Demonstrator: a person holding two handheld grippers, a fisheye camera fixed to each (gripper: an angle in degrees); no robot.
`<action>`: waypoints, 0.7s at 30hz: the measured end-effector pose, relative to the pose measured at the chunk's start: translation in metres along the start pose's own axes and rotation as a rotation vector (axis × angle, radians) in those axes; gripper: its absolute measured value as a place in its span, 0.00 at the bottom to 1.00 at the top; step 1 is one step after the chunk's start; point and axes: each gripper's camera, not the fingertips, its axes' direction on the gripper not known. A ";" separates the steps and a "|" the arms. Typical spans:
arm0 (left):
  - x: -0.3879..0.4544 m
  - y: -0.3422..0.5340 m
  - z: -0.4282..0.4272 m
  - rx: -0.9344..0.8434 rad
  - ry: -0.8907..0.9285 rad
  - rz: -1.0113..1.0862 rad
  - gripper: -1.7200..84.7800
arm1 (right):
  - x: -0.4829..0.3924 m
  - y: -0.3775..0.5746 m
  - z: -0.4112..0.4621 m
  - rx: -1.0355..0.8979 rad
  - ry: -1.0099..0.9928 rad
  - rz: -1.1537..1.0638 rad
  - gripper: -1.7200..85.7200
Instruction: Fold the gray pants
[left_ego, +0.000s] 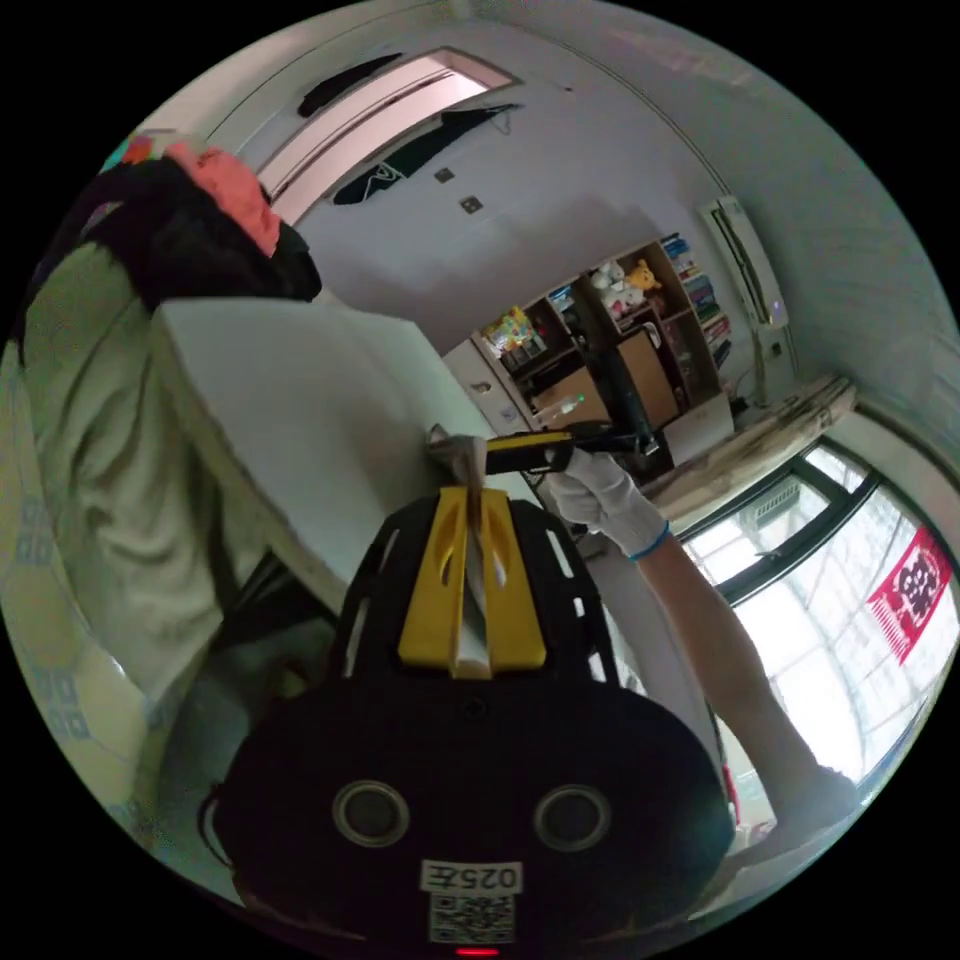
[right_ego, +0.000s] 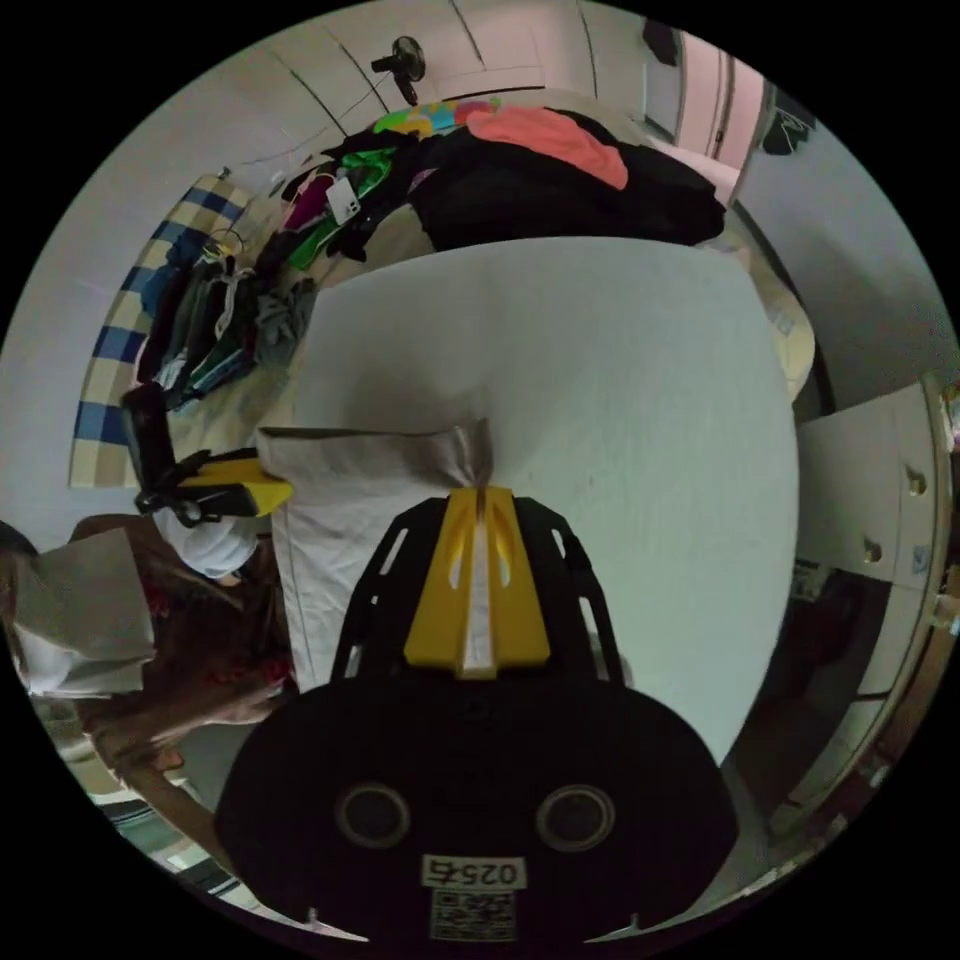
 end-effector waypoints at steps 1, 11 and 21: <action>0.001 -0.013 0.008 -0.003 -0.031 0.033 0.00 | 0.005 -0.010 -0.003 0.009 0.054 0.016 0.01; 0.017 -0.039 -0.075 0.224 0.039 0.211 0.00 | -0.038 -0.024 -0.140 0.565 0.199 -0.058 0.01; 0.099 0.143 -0.015 0.046 0.401 0.423 0.00 | 0.020 0.341 -0.211 0.804 -0.109 -0.043 0.01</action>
